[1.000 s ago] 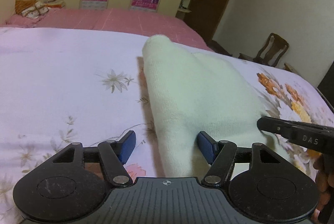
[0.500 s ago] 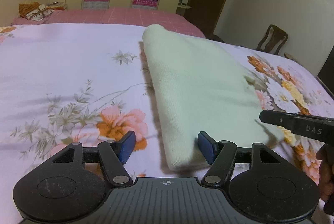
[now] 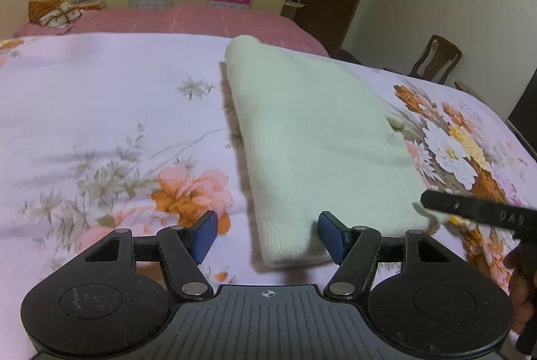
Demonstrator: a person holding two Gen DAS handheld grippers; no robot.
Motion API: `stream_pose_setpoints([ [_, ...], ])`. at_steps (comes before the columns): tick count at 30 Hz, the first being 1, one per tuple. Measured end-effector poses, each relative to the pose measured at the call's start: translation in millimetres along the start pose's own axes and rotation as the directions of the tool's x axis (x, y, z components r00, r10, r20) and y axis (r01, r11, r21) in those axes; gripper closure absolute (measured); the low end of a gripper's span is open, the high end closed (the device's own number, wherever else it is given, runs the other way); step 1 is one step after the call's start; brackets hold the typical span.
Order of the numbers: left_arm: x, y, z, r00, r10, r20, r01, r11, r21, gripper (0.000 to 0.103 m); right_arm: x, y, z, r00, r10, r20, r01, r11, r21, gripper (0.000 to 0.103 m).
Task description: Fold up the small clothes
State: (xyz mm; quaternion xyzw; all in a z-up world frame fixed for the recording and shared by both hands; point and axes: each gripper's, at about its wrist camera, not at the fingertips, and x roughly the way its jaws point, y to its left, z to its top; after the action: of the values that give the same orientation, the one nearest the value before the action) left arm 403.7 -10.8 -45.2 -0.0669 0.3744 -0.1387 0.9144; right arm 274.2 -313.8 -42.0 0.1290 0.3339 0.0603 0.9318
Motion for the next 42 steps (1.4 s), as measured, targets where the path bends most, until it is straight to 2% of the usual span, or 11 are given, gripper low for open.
stream_pose_setpoints([
  [5,9.9,7.3,24.3,0.999,-0.015,0.033,0.016,1.000,-0.013,0.037,6.4,-24.3,24.1,0.997,0.066,0.033,-0.069,0.988,0.136,0.055],
  [7,20.1,20.0,37.8,0.996,-0.080,0.033,0.082,0.992,-0.093,0.037,14.9,-36.5,37.4,0.993,0.111,0.049,-0.118,0.973,0.196,0.049],
  [10,41.1,44.3,53.6,0.983,-0.182,0.032,0.184,0.947,-0.263,0.037,35.5,-53.1,54.9,0.985,0.160,0.055,-0.169,0.950,0.263,0.046],
  [13,63.6,53.9,66.8,0.980,-0.201,0.003,0.193,0.939,-0.283,0.037,59.4,-66.1,65.2,0.977,0.208,0.036,-0.209,0.923,0.324,0.045],
  [16,85.7,63.5,68.2,0.959,-0.285,-0.017,0.260,0.897,-0.358,0.037,81.9,-75.7,68.2,0.961,0.278,0.002,-0.257,0.886,0.385,0.045],
  [19,93.6,64.5,71.6,0.951,-0.310,-0.008,0.285,0.885,-0.369,0.037,98.6,-73.7,65.6,0.948,0.315,-0.034,-0.278,0.877,0.391,0.048],
  [23,103.8,50.2,79.4,0.957,-0.290,-0.020,0.270,0.910,-0.315,0.039,107.6,-62.4,72.2,0.949,0.311,-0.042,-0.277,0.894,0.352,0.050],
  [26,108.7,26.7,85.6,0.975,-0.220,-0.032,0.209,0.956,-0.205,0.059,111.1,-48.5,78.0,0.966,0.252,-0.053,-0.226,0.928,0.297,0.059],
  [30,93.2,4.7,90.8,0.986,-0.161,0.037,0.164,0.982,-0.094,0.068,103.4,-11.9,82.7,0.991,0.126,-0.049,-0.119,0.986,0.113,0.071],
  [33,71.0,3.6,92.8,0.985,-0.155,0.079,0.159,0.986,-0.050,0.068,90.3,20.9,85.1,0.999,0.054,-0.008,-0.054,0.998,-0.032,0.074],
  [42,-28.3,68.4,100.9,0.986,-0.045,0.159,0.044,0.999,0.008,0.068,58.4,104.2,86.8,0.981,0.183,0.062,-0.174,0.976,-0.130,0.074],
])
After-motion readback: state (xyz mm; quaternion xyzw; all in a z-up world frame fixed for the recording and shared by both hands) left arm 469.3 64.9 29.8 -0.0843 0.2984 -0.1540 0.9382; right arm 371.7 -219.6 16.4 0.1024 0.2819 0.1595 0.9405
